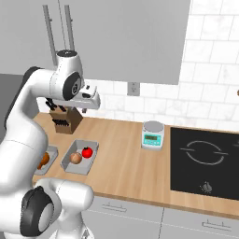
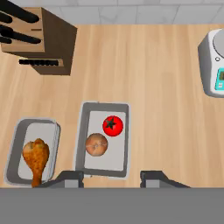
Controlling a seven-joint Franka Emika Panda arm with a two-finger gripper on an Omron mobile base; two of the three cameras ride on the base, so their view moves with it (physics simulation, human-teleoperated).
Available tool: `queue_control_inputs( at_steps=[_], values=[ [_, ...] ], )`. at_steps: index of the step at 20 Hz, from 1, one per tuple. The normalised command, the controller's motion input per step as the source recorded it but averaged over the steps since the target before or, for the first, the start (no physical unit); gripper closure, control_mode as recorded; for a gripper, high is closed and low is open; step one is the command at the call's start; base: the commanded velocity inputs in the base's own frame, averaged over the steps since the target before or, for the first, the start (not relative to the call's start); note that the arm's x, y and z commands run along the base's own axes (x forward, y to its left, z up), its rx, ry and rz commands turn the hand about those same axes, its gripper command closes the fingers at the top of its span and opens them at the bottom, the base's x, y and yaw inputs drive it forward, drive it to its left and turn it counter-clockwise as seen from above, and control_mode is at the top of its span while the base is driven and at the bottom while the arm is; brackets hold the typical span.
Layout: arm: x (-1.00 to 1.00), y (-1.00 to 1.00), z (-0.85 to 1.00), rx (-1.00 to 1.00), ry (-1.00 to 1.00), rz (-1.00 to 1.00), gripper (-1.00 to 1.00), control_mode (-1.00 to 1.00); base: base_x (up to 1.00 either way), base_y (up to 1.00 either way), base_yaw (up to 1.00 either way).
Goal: Take the meat container that has the chicken drumstick and place it on the second highest rack of the freezer. Then take the vegetable container that has the onion and tomato and place it on the highest rack of the freezer.
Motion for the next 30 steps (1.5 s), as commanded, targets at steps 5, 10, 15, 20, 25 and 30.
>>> queue_control_inputs(
  at_steps=[5, 10, 15, 20, 25, 30],
  values=[
    [-0.41, -0.02, -0.14, 0.00, 0.05, 0.00, -1.00, -1.00, 0.00, 0.00, 0.00],
    [-1.00, 0.00, -0.26, 0.00, -0.02, 0.00, -1.00, -1.00, 0.00, 0.00, 0.00],
    [-0.72, 0.07, -0.41, 0.00, -0.01, 0.00, -1.00, -1.00, 0.00, 0.00, 0.00],
    [-0.11, 0.05, -0.46, 0.02, 0.26, -0.18, -1.00, -1.00, 0.00, 0.00, 0.00],
    [0.00, 0.00, -0.43, 0.00, 0.28, -0.33, -1.00, -1.00, 0.00, 0.00, 0.00],
    [0.00, 0.00, -0.27, 0.00, 0.11, -0.24, -1.00, -1.00, 0.00, 0.00, 0.00]
  ],
)
